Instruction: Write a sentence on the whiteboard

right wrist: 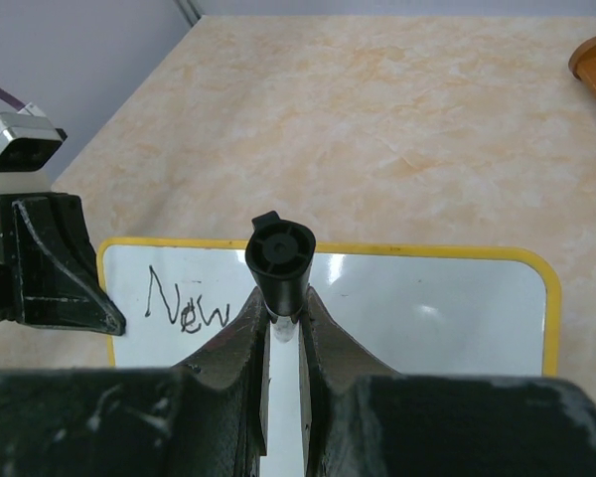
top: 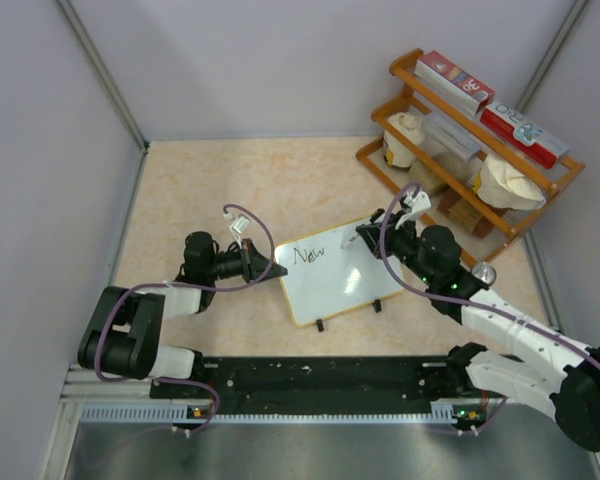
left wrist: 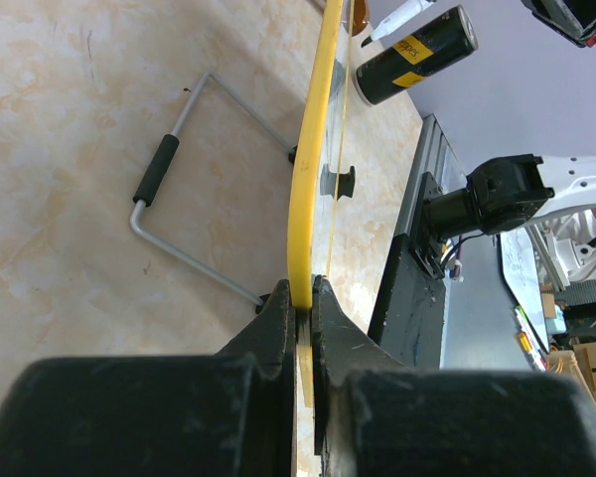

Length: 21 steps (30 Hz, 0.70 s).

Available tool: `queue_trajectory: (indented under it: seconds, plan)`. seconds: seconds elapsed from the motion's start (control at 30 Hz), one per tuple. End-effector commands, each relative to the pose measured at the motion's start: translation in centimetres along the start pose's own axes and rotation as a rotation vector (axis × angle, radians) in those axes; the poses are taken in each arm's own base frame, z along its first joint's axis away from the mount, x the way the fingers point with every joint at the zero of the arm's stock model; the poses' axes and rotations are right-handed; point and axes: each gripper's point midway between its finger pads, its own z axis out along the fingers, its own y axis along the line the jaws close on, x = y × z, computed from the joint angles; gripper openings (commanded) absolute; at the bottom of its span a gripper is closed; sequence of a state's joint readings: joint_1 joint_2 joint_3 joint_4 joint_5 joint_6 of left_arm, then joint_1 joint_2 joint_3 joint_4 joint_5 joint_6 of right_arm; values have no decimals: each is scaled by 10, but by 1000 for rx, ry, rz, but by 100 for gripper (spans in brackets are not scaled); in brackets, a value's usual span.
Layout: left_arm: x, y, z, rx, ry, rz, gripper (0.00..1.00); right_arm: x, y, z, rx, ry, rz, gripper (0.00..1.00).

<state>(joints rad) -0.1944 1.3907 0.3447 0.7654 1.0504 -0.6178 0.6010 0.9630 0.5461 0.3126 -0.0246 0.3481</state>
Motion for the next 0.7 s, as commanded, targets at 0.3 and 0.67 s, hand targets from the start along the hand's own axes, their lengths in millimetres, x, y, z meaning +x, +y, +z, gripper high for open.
queue_trajectory:
  seconds: [0.3, 0.67]
  plan:
    - [7, -9, 0, 62, 36, 59, 0, -50, 26, 14, -54, -153, -41, 0]
    - [6, -9, 0, 63, 37, 59, 0, -32, 17, 23, -16, -105, -46, 0]
